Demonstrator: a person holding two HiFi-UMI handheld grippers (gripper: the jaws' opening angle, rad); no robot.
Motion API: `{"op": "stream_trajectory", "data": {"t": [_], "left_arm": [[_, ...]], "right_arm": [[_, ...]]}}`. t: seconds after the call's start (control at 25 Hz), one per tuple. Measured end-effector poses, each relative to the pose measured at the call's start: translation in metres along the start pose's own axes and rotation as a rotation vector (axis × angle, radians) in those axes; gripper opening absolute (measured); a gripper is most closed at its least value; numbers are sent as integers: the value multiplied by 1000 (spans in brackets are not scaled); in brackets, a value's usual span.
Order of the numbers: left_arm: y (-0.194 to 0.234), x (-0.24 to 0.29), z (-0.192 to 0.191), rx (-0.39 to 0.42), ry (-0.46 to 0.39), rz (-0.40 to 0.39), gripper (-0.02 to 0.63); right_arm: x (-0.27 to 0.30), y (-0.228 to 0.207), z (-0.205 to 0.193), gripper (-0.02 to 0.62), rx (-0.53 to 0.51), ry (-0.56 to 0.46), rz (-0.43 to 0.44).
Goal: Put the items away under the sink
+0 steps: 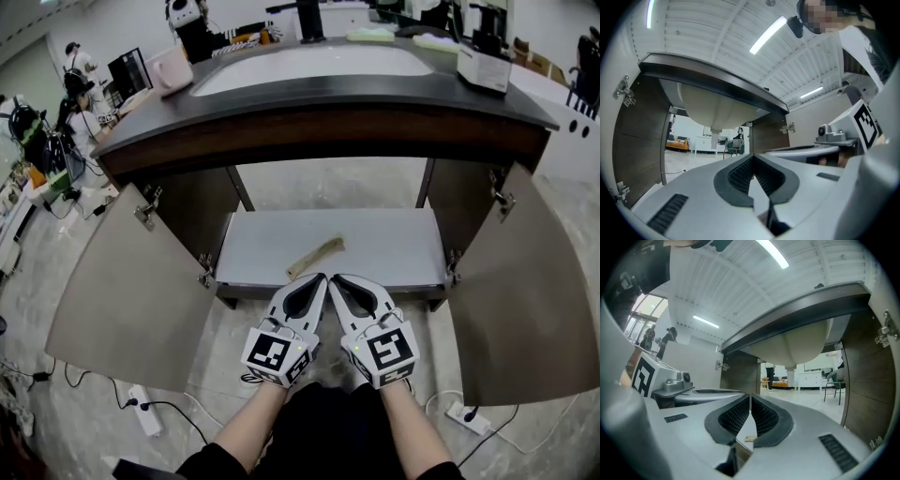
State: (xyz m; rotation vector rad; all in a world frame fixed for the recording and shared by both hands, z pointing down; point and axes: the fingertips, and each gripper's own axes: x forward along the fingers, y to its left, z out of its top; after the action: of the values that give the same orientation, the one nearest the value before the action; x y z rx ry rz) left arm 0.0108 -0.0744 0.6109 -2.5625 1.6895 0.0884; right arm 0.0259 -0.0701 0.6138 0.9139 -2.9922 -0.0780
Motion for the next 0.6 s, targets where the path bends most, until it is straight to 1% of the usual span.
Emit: {"op": "stream_trajectory", "data": {"t": [0.2, 0.36, 0.48, 0.6], "left_arm": [[7, -2, -3, -10, -25, 26, 8], [5, -3, -1, -24, -38, 26, 9], [4, -5, 21, -20, -82, 26, 8], [6, -3, 63, 4, -147, 37, 8]], "right_arm": [[5, 2, -9, 38, 0, 6, 5], [4, 2, -9, 38, 0, 0, 0], [2, 0, 11, 38, -17, -22, -22], [2, -2, 55, 38, -65, -121, -25]]}}
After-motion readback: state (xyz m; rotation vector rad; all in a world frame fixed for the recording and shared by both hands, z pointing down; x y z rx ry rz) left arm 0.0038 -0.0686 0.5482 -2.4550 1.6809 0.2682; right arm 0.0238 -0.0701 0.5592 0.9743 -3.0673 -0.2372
